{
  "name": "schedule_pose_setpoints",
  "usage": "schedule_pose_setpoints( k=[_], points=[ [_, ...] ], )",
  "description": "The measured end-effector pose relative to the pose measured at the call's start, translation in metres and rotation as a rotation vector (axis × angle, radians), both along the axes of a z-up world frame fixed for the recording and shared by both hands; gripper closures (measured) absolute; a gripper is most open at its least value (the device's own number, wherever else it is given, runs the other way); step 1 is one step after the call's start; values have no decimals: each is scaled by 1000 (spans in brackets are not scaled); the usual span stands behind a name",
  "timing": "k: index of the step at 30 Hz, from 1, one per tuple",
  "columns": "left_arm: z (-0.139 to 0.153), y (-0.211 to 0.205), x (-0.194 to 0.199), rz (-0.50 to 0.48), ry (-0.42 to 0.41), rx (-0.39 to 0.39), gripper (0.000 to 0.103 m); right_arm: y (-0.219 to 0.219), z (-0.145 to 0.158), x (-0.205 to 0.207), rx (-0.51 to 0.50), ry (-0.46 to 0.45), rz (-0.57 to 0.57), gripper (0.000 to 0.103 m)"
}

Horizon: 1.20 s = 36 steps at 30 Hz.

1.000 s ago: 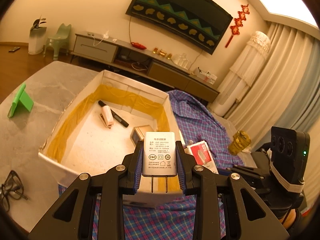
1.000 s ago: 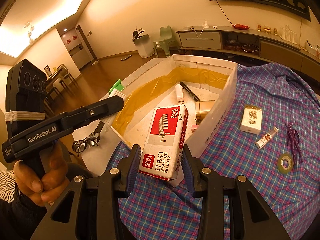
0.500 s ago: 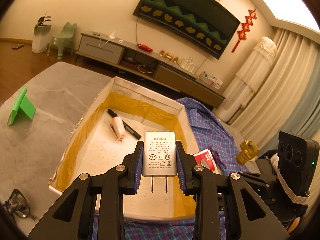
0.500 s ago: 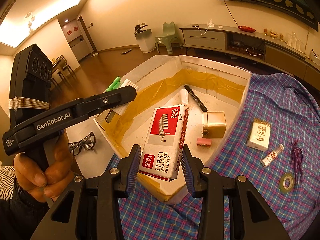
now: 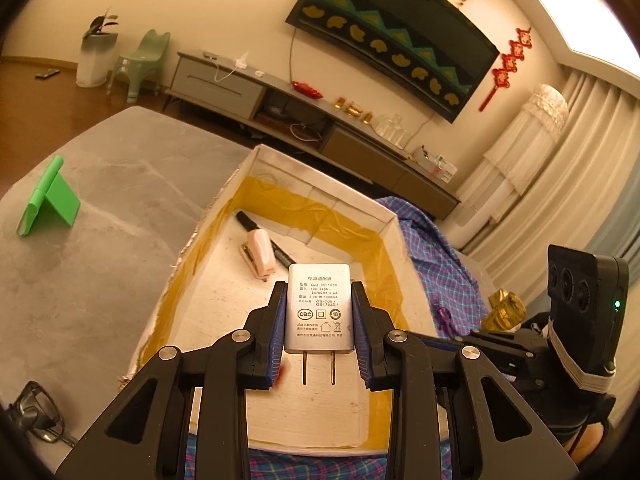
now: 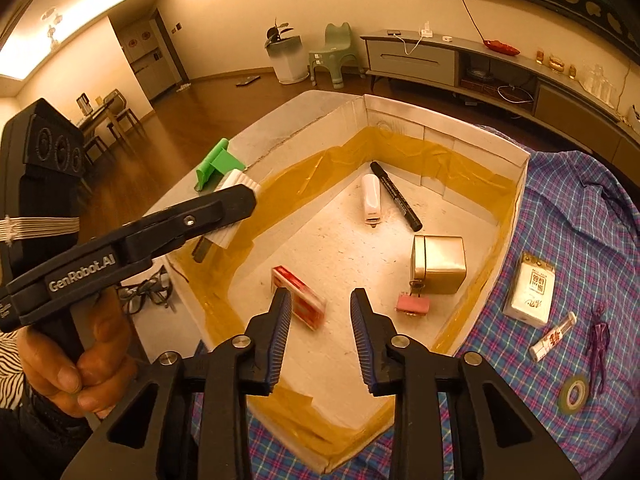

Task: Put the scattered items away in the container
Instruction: 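Open the right gripper to drop the staples box while the left gripper releases the charger into the box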

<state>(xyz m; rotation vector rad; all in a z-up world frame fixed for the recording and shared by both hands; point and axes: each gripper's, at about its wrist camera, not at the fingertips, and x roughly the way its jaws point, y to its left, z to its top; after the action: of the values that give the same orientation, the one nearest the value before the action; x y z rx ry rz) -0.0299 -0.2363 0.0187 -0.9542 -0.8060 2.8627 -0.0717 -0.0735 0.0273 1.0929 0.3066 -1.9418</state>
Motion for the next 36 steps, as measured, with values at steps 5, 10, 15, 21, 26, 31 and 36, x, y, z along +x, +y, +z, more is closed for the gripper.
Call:
schedule_pose_setpoints(
  k=[5, 10, 15, 21, 26, 31, 36],
  points=[
    [-3, -4, -2, 10, -12, 8, 72, -6, -2, -4, 11, -6, 3, 71],
    [-6, -3, -11, 8, -39, 4, 72, -12, -12, -11, 30, -38, -6, 71],
    [-9, -8, -23, 4, -65, 33, 72, -13, -19, -19, 38, -83, -28, 71],
    [-13, -7, -37, 12, -95, 44, 70, -13, -23, -21, 44, -98, -32, 71],
    [-15, -8, -40, 5, -88, 59, 60, -12, -25, -19, 38, -113, -28, 71],
    [-15, -10, -38, 6, -82, 70, 59, -11, -26, -16, 32, -120, -19, 71],
    [-14, -10, -35, 2, -70, 64, 58, -7, -24, -14, 28, -119, -22, 71]
  ],
)
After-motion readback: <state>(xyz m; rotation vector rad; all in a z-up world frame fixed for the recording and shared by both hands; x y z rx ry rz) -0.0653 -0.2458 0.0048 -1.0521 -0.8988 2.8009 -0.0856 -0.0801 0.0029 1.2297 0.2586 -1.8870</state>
